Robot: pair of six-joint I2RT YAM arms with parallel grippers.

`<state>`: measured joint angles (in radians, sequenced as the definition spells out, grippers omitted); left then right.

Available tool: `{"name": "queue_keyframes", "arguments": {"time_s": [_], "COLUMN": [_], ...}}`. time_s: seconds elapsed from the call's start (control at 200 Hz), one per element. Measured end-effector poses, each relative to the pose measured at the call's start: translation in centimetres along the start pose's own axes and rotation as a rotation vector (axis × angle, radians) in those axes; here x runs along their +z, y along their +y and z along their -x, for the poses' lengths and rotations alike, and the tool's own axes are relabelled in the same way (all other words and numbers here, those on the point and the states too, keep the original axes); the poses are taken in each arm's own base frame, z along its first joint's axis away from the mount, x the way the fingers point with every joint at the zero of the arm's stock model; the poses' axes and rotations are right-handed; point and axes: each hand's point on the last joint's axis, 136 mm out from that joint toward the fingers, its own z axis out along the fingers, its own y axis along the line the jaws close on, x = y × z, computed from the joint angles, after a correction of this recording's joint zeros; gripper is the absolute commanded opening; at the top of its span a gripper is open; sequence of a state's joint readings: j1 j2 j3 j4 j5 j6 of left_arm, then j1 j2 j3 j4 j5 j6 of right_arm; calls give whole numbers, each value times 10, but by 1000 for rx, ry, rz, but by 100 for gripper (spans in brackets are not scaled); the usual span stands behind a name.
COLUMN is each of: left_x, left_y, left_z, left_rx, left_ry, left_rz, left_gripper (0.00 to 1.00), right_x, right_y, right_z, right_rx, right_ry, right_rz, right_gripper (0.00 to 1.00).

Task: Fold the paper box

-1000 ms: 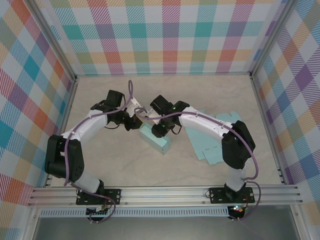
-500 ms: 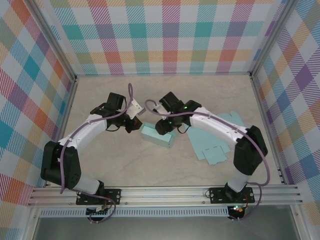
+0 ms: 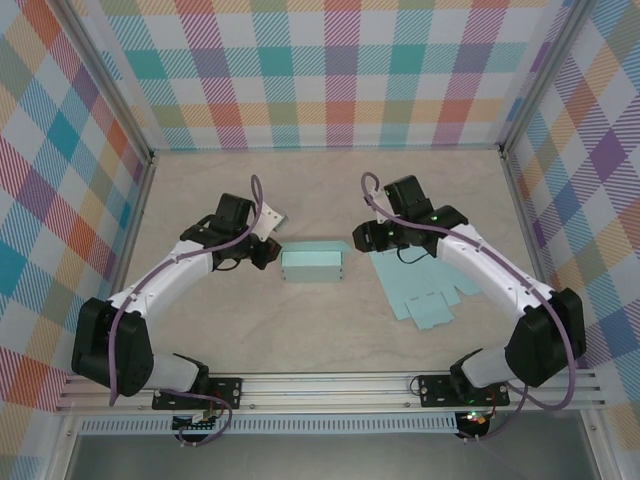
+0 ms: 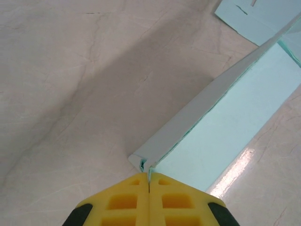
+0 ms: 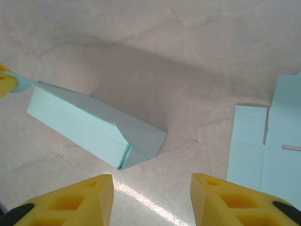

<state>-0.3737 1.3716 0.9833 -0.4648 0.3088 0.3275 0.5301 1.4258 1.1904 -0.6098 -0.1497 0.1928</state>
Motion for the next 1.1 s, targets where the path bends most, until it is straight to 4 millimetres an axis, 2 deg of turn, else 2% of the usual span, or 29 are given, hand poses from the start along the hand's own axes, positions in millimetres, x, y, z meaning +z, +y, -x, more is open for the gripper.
{"name": "queue_keyframes", "arguments": {"time_s": [0.25,0.36,0.505,0.895,1.1], "left_x": [0,0,0,2,5], "left_y": [3,4,4,-1,-1], "left_z": [0,0,1,3,6], "left_rx": [-8,-10,-15,-50,-163], "left_ry": [2,3,0,-3,0], "left_rz": [23,30,32,28,47], "left_gripper": [0,0,0,0,0], "right_x": [31,38,44,51,56], "right_y": [-1,1,8,21,20], "right_z": [-10,-14,-9,-10,-12], "right_rx": [-44,-53,-64,-105,-78], "right_ry": [77,103,107,126,149], "right_rz": [37,63,92,87,38], "right_gripper": [55,55,53,26,21]}}
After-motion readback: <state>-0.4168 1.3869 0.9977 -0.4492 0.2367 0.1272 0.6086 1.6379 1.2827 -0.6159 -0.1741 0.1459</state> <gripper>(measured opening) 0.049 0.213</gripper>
